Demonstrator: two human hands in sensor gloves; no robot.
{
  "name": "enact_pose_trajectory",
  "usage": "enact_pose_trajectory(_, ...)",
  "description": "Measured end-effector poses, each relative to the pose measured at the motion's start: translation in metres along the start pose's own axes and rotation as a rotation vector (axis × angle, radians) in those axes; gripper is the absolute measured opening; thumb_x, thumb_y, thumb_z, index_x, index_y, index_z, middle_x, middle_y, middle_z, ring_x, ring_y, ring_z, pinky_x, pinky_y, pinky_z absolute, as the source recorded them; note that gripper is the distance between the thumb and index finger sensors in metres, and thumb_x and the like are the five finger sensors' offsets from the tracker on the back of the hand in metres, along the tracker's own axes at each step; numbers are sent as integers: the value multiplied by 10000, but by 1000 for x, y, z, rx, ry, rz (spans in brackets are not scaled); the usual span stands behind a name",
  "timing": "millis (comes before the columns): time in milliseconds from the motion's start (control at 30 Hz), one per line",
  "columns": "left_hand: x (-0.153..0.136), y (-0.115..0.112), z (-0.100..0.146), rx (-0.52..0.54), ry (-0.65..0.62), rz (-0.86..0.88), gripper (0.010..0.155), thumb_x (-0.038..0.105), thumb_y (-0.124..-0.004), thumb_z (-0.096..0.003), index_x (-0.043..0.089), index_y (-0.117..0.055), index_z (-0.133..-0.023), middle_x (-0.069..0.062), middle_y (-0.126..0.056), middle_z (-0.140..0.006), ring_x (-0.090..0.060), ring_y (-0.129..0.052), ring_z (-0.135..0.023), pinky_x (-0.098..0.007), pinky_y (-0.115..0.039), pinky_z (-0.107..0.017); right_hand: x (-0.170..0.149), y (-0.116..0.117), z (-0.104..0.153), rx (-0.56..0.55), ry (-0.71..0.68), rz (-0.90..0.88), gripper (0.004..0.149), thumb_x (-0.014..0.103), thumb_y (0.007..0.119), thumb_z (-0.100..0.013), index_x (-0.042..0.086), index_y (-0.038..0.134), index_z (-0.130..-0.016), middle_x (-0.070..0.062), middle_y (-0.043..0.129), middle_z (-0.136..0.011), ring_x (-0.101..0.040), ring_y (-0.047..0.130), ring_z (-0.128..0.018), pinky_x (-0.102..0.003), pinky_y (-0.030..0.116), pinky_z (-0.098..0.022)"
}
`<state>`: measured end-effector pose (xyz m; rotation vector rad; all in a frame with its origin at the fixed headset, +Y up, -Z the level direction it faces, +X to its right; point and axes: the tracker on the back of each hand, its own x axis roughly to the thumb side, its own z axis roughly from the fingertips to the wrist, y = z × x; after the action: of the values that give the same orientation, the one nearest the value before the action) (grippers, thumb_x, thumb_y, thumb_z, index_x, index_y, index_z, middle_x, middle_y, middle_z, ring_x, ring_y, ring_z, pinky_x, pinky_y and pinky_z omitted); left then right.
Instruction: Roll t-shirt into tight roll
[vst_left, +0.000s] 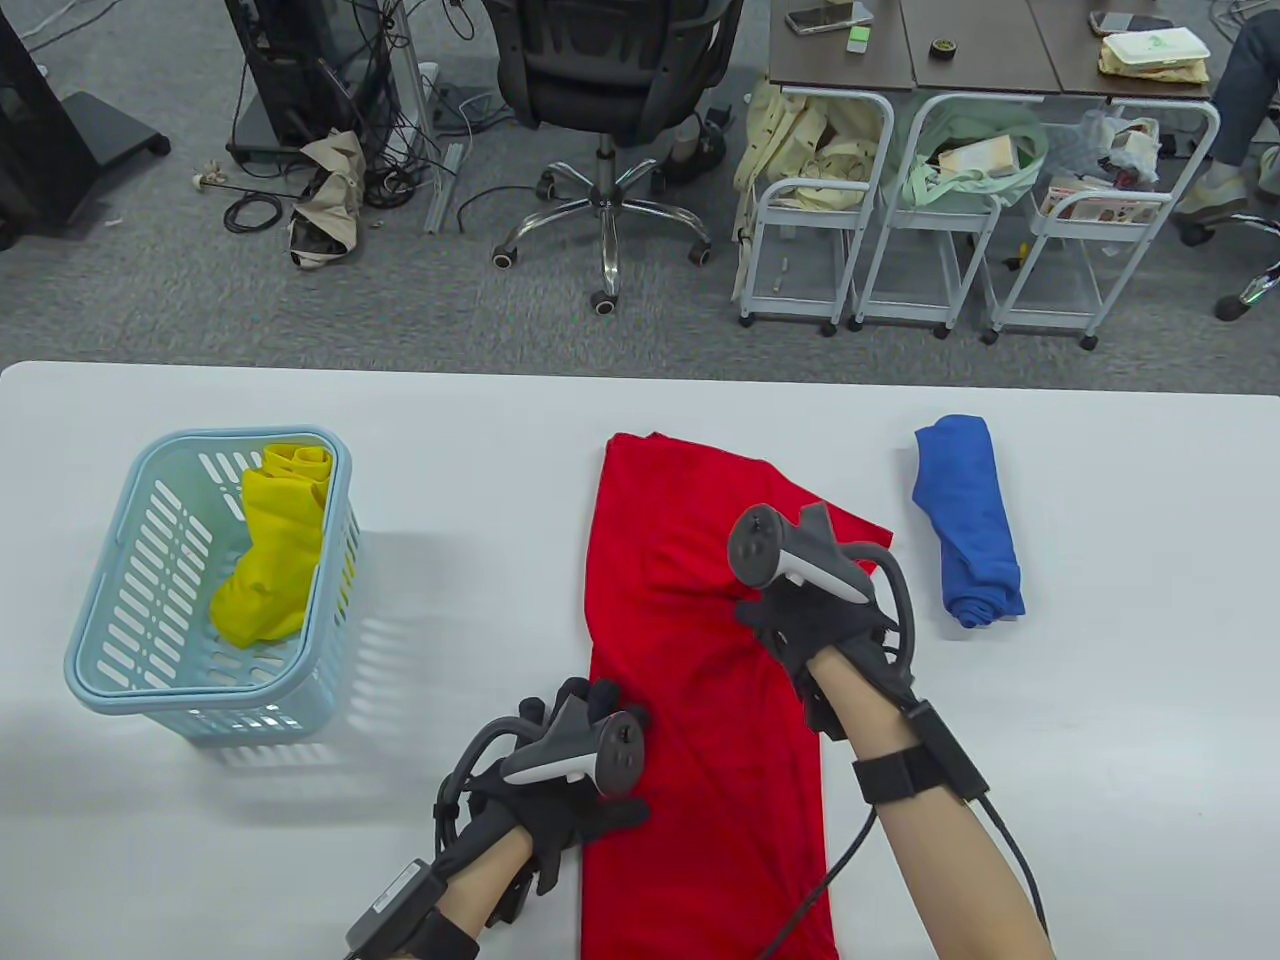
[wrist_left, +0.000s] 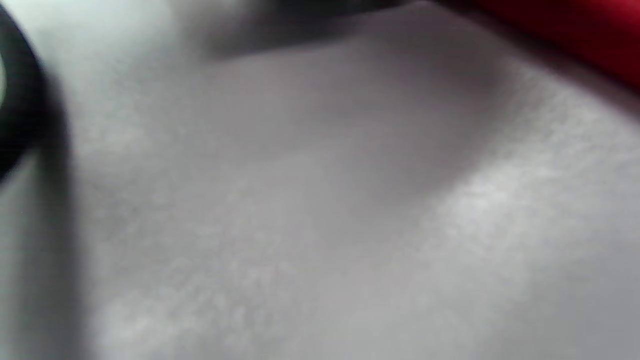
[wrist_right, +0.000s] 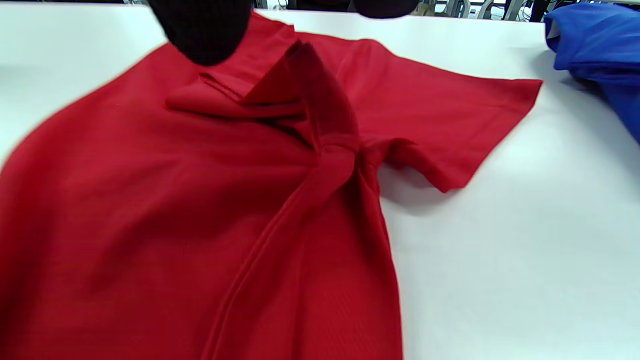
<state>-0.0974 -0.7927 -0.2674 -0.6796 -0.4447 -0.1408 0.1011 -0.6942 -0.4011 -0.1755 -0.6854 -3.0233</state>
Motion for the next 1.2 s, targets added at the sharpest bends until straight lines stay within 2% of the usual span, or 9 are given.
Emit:
enact_pose_trajectory(167,0,0,0,-3,-3,-2,863,710,-337,-465,287,121,-1062,-131,183,-1127,-437,43,-1073,-695,-150,-750,26,24,-43,63,12,156,698,378,763,-570,326,360,-1137,-72,389,-1183,-348,527,-1025,-555,457,-738)
enact_pose_trajectory(300,0,0,0,-2,-7,-2,864,709,-345,-466,289,117,-1064,-129,179,-1129,-440,41,-1074,-694,-151,-751,20,25,-58,-18,100,211,553,332,777,-564,310,542,-1064,14,765,-881,-166,855,-678,-454,684,-609)
enact_pose_trajectory(367,0,0,0,-2,-10,1,865,708,-352,-468,292,113,-1066,-126,176,-1131,-438,38,-1076,-692,-152,-753,2,9,-50,-88,139,127,480,366,758,-568,293,607,-1018,21,784,-858,-137,886,-629,-428,723,-573)
enact_pose_trajectory(433,-1,0,0,-10,-10,3,863,708,-352,-469,292,117,-1063,-125,182,-1127,-438,46,-1073,-692,-147,-751,-33,-8,-38,-194,214,-97,411,386,728,-585,300,638,-977,29,803,-829,-124,904,-602,-414,743,-552)
enact_pose_trajectory(533,0,0,0,-16,-9,1,862,708,-349,-469,292,123,-1060,-126,188,-1124,-438,51,-1070,-691,-145,-751,-89,-9,-24,-207,355,-392,404,397,721,-593,251,662,-964,11,835,-784,-118,942,-544,-401,778,-500)
enact_pose_trajectory(667,0,1,0,-34,-5,-6,862,709,-343,-471,290,135,-1053,-124,200,-1117,-437,59,-1066,-690,-141,-752,-138,24,-17,-98,582,-254,417,440,681,-585,206,721,-928,17,898,-712,-97,1002,-460,-364,837,-418)
enact_pose_trajectory(833,3,3,3,-11,-3,-8,864,699,-373,-487,279,97,-1079,-146,157,-1141,-449,12,-1083,-683,-182,-767,-147,43,-6,-49,507,-331,583,456,617,-596,168,528,-1096,-82,766,-960,-186,945,-633,-428,770,-522)
enact_pose_trajectory(1033,21,8,7,109,-95,15,832,680,-358,-489,274,29,-1104,-142,82,-1180,-437,-35,-1108,-676,-230,-783,-135,51,-6,9,411,-366,583,423,635,-587,197,527,-1113,-156,591,-1110,-357,777,-897,-497,671,-609)
enact_pose_trajectory(1200,19,1,0,31,-66,-61,824,692,-336,-483,314,88,-1079,-89,155,-1151,-404,44,-1082,-666,-175,-773,-124,53,-19,10,482,-275,630,401,653,-587,181,433,-1136,-169,508,-1128,-351,743,-884,-494,634,-635)
